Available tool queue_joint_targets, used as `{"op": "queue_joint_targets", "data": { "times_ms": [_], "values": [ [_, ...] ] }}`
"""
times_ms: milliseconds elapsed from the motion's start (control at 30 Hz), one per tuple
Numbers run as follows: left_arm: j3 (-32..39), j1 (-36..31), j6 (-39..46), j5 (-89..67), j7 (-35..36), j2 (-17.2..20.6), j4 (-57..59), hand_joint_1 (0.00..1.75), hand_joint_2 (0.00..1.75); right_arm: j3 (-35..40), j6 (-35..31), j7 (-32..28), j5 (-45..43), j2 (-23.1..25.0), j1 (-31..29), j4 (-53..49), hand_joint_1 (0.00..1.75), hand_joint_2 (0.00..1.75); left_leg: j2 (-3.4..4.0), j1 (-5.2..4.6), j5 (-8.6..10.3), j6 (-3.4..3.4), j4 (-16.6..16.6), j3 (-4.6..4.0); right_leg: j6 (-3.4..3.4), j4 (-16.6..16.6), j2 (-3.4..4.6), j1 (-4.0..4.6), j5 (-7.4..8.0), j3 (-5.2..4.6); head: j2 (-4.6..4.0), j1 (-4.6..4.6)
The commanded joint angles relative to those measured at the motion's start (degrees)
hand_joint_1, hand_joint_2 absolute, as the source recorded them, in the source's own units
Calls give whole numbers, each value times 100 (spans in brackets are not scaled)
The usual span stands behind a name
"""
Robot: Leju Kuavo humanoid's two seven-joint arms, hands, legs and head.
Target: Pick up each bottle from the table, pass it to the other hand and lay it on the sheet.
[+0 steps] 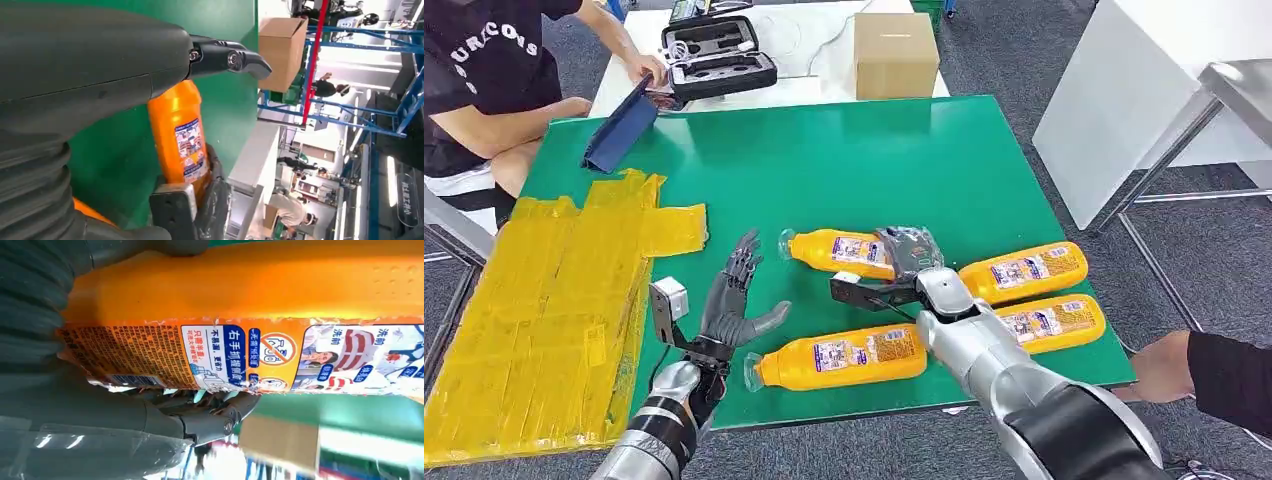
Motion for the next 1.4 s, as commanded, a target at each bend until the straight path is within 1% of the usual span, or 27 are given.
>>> {"op": "queue_joint_targets", "data": {
  "times_ms": [33,100,167,267,300,367,400,467,500,533,567,633,667,700,733,767,833,867,900,967,1033,1067,1200,1233,1300,1333,1400],
  "values": [
    [3,-111,31,-14,45,38,136,0,175,53,-453,27,26,15,-108,109,175,175,3,0,-10,-4,3,17,-7,3,-4,2,-9,17,0,0],
    [3,-111,31,-14,45,38,136,0,175,53,-453,27,26,15,-108,109,175,175,4,2,-14,-5,5,25,-9,3,-4,4,-12,25,0,0],
    [3,-111,31,-14,45,38,136,0,175,53,-453,27,26,15,-108,109,175,175,1,0,-6,-3,-1,13,-6,-1,-5,1,-6,13,0,0],
    [-17,-97,119,-32,15,29,74,0,175,-483,-1565,-292,-164,54,-10,-78,175,175,2,1,-16,-6,5,28,-10,4,-8,3,-15,28,0,0],
    [-13,-79,169,-34,11,30,14,0,175,-868,-1656,-481,-237,13,212,-787,175,175,2,2,-9,-5,0,17,-7,0,-5,3,-8,17,0,0],
    [-18,-9,261,-36,21,54,-155,0,175,-2032,-1656,-1175,-35,236,650,-1755,175,175,5,1,-15,-6,5,22,-10,6,-4,3,-13,21,0,2],
    [-18,15,302,-40,27,68,-235,0,175,-2608,-1656,-1650,-141,445,849,-2235,175,175,8,1,-9,-5,0,9,-7,0,2,2,-6,8,0,0],
    [-43,63,343,-56,52,94,-392,0,175,-3213,-1656,-2504,-769,733,983,-2419,175,175,16,5,-11,-7,1,9,-9,1,9,6,-5,7,0,4],
    [-64,84,347,-48,100,102,-490,0,175,-3359,-1656,-2907,-1272,847,1054,-2488,175,175,18,4,-20,-9,6,21,-14,8,9,7,-14,17,0,2],
    [-69,80,340,-36,125,101,-511,0,175,-3335,-1656,-3024,-1549,879,1084,-2489,175,175,13,1,-11,-7,-1,11,-10,4,7,3,-8,8,0,-2],
    [-85,75,337,0,193,102,-573,0,175,-3138,-1550,-3241,-2227,862,1195,-2610,175,175,9,3,-21,-10,7,23,-14,11,-1,5,-19,21,0,0],
    [-169,41,419,-4,227,103,-692,0,175,-2716,-1428,-3352,-3023,803,1458,-3005,175,175,-9,4,-7,-6,-2,6,-9,0,-13,7,-10,9,0,-4],
    [-191,20,404,29,288,98,-738,0,175,-2613,-1367,-3384,-3265,803,1552,-3165,175,175,-15,6,-12,-6,1,16,-11,2,-19,8,-17,19,0,0],
    [-236,-5,405,64,339,99,-820,0,175,-2477,-1256,-3427,-3574,788,1662,-3369,175,175,-17,10,-5,-4,0,0,-8,-1,-17,8,-9,4,0,2],
    [-262,-25,426,70,358,97,-867,0,175,-2411,-1176,-3456,-3712,786,1715,-3469,175,175,-19,10,-13,-4,5,11,-10,3,-21,9,-16,16,0,0],
    [-285,-54,428,98,413,94,-907,0,175,-2354,-1020,-3475,-3912,791,1763,-3580,175,175,-14,7,-8,-3,1,1,-8,3,-14,6,-11,6,0,0],
    [-319,-139,346,246,555,110,-970,0,175,-2186,-425,-3462,-4353,757,1854,-3755,175,175,-2,7,-13,-5,7,2,-10,6,-8,7,-12,5,0,2],
    [-317,-154,342,255,567,110,-975,0,175,-2169,-417,-3462,-4352,763,1863,-3757,175,175,-8,3,-7,-5,2,-4,-8,4,-13,4,-8,-2,0,0],
    [-340,-199,269,320,617,128,-980,0,175,-2121,-45,-3496,-4616,766,1893,-3798,175,175,-8,3,-12,-7,5,5,-10,7,-17,5,-13,8,0,0],
    [-348,-301,0,582,737,143,-1001,0,175,-2001,351,-3503,-4819,767,1952,-3785,175,175,-13,5,-13,-8,7,8,-13,8,-24,7,-16,12,0,0],
    [-316,-403,-394,990,919,155,-1044,0,175,-1849,438,-3531,-4837,814,1983,-3702,175,175,-4,5,-8,-6,2,1,-9,2,-12,6,-7,2,0,0],
    [-311,-461,-443,1114,991,154,-1099,0,175,-1773,449,-3563,-4815,847,1993,-3634,175,175,-1,7,-16,-9,6,14,-13,6,-12,9,-14,15,0,2],
    [-311,-506,-503,1248,1097,149,-1148,0,175,-1722,404,-3598,-4782,879,2000,-3578,175,175,0,5,-8,-6,0,3,-8,3,-9,6,-7,3,0,0],
    [-340,-500,-614,1443,1187,154,-1191,0,175,-1667,421,-3617,-4768,863,1971,-3515,175,175,-1,5,-14,-7,3,16,-11,5,-13,7,-14,16,0,0],
    [-504,-545,-654,1634,1223,209,-1333,0,175,-1581,350,-3633,-4714,878,1933,-3345,175,175,0,4,-7,-4,-1,5,-7,1,-9,4,-7,4,0,0],
    [-542,-549,-689,1696,1250,220,-1376,0,175,-1567,355,-3637,-4717,883,1925,-3299,175,175,1,5,-15,-6,3,18,-10,4,-10,6,-14,18,0,0],
    [-649,-523,-704,1758,1281,244,-1515,0,175,-1524,199,-3646,-4618,879,1897,-3147,175,175,1,6,-6,-4,0,1,-6,1,-7,5,-4,0,0,0]
  ]
}}
